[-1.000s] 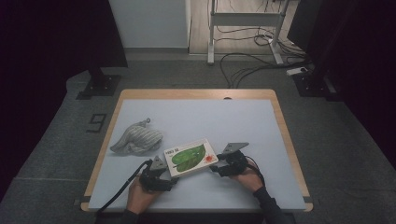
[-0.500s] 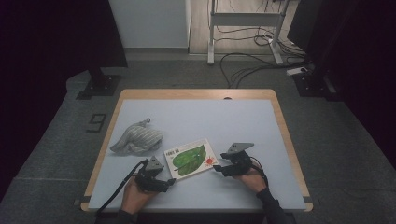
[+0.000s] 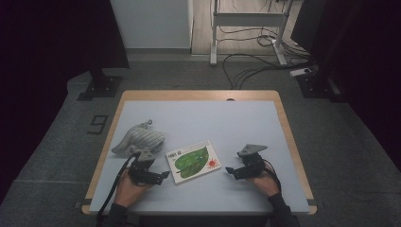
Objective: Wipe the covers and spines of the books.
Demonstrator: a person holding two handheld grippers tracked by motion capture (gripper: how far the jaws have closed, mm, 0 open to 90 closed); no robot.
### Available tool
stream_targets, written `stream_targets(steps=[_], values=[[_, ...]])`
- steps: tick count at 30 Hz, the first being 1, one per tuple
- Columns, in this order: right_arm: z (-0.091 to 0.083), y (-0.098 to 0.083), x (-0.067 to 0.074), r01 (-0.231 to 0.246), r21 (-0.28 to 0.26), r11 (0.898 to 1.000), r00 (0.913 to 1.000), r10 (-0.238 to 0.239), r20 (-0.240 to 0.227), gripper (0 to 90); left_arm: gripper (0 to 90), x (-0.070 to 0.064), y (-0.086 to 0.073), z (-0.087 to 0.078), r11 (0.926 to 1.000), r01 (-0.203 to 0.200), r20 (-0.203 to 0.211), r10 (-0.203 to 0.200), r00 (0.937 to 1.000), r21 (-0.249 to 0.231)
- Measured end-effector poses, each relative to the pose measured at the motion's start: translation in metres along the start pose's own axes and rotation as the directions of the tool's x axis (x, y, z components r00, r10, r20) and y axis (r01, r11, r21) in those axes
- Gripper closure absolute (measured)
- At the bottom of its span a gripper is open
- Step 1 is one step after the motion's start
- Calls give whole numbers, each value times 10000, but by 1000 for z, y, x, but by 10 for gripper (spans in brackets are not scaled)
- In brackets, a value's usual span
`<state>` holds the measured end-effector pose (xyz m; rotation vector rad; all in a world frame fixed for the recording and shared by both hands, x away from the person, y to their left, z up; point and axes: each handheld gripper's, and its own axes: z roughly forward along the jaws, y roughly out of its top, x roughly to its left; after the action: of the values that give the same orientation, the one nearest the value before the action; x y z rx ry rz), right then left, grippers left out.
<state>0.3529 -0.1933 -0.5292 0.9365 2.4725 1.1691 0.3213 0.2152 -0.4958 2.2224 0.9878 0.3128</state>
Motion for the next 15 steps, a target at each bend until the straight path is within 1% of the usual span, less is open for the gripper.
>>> stream_targets(steps=[2,3,5,6,7,9,11,13,15], values=[[-2,-3,-3,-99,8,10000,9998,99,192,130,142,3,3,-2,9999,-89,-164,89,9998,56],[-2,-4,-3,-152,125,9998,9996,149,240,128,140,5,4,-3,10000,-60,-172,61,9998,27],[-2,-6,-5,-43,341,9994,9989,27,474,116,137,9,7,-6,10000,52,-147,-52,9999,-22],[-2,-7,-6,-23,361,9993,9987,4,508,104,134,11,8,-7,9999,94,-114,-94,9999,-47],[-2,-8,-6,-56,332,9994,9991,41,428,92,126,13,9,-8,9999,89,-101,-90,9999,-54],[-3,-8,-7,-128,274,9995,9989,115,456,48,117,16,12,-11,10000,89,-130,-89,9999,-27],[-2,-8,-7,-110,349,9993,9989,94,453,38,102,20,14,-14,9999,114,-95,-114,9999,-72],[0,-7,-5,74,560,9984,9986,-104,519,24,100,24,17,-16,9997,230,-25,-230,9997,-118],[0,-8,-5,66,543,9985,9986,-94,517,23,93,28,20,-20,9994,276,-2,-276,9996,-186]])
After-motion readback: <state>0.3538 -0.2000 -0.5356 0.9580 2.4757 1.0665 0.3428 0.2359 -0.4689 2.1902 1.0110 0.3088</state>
